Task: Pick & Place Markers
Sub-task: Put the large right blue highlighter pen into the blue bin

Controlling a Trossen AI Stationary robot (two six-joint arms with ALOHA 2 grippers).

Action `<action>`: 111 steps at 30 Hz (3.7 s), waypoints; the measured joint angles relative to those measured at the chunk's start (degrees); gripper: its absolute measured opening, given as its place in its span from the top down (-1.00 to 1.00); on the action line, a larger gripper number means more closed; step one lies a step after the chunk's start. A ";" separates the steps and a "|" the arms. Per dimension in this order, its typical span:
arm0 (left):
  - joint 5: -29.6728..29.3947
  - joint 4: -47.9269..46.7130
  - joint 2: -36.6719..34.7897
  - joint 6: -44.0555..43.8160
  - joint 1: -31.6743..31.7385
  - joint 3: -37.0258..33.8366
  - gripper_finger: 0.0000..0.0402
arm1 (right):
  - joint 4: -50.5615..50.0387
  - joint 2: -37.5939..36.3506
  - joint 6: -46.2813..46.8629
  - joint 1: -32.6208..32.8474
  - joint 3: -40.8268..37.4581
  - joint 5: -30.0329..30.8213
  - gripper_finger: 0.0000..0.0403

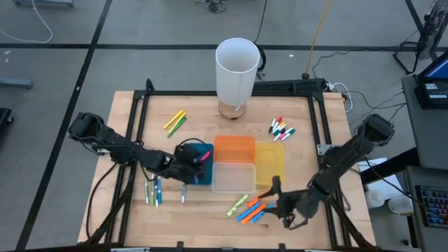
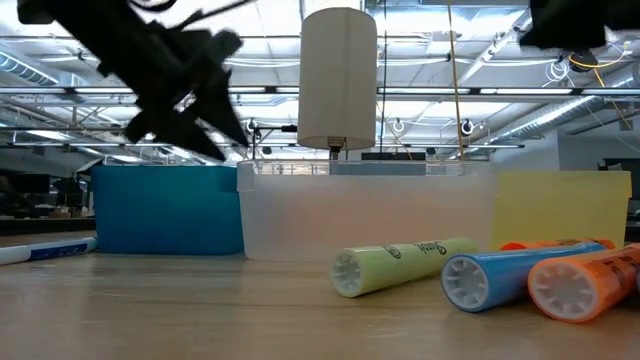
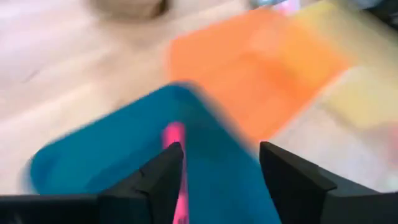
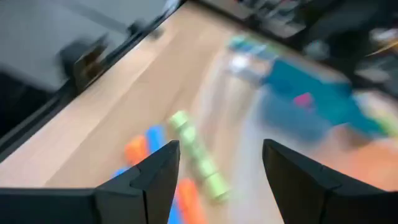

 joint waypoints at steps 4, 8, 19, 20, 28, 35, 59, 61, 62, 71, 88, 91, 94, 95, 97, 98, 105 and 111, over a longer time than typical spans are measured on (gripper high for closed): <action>0.31 18.04 0.00 17.81 -0.96 0.00 -0.20 | -0.33 5.17 1.77 -0.83 1.40 -4.21 -0.08; 5.35 35.95 -0.04 34.33 -3.33 0.04 -0.20 | -1.75 6.21 4.65 -0.75 2.40 -8.36 -0.08; 16.43 49.56 -0.07 50.56 -10.93 0.09 -0.08 | -4.13 12.63 11.02 3.39 2.40 -10.03 -0.02; 16.45 49.61 -0.07 50.99 -11.18 0.09 -0.08 | -4.13 13.88 11.18 3.39 2.40 -10.03 -0.01; 16.48 49.68 -0.07 52.49 -11.15 0.09 -0.12 | -3.56 16.64 13.13 0.00 2.47 -16.18 0.02; 16.48 49.49 -0.07 52.16 -11.08 0.09 -0.13 | -5.91 16.53 17.16 -0.09 2.56 -19.23 0.18; 16.51 48.39 0.00 52.21 -10.45 0.09 -0.13 | 2.62 0.76 -1.28 3.17 4.33 -25.36 0.77; 17.16 49.34 0.70 53.82 -10.28 0.09 -0.13 | 8.00 -0.20 -6.99 2.96 4.33 -23.13 0.77; 17.70 50.68 1.55 55.44 -10.20 0.09 -0.13 | 10.80 -0.30 -9.62 2.61 4.34 -21.87 0.77; 25.06 68.80 16.24 79.08 -10.02 3.64 -0.13 | 23.32 0.22 -23.50 -3.55 4.33 -11.28 0.77; 26.32 62.79 30.91 85.21 -7.49 27.30 -0.13 | 27.11 0.22 -25.05 -6.30 3.72 -11.42 0.77; 26.62 61.92 32.72 85.32 -6.77 29.92 -0.13 | 26.81 0.22 -25.00 -6.28 3.67 -11.43 0.77; 27.06 61.87 33.66 85.56 -6.37 31.41 -0.13 | 26.89 0.22 -25.00 -6.28 3.67 -11.59 0.77; 27.08 61.87 33.66 85.56 -6.32 31.43 -0.13 | 26.96 0.22 -25.00 -6.28 3.67 -11.56 0.77; 27.04 61.79 33.66 85.58 -6.32 31.43 -0.13 | 26.94 0.22 -25.00 -6.28 3.67 -11.51 0.77; 27.06 61.77 33.66 85.65 -6.40 31.43 -0.11 | 26.91 0.22 -25.00 -6.28 3.67 -11.52 0.77; 26.88 61.24 33.66 92.91 -8.22 31.43 0.32 | 26.67 0.22 -25.04 -5.68 3.67 -11.66 0.77; 26.36 60.56 32.21 95.48 -9.30 31.43 0.70 | 27.39 0.18 -24.87 -5.62 3.84 -11.54 0.77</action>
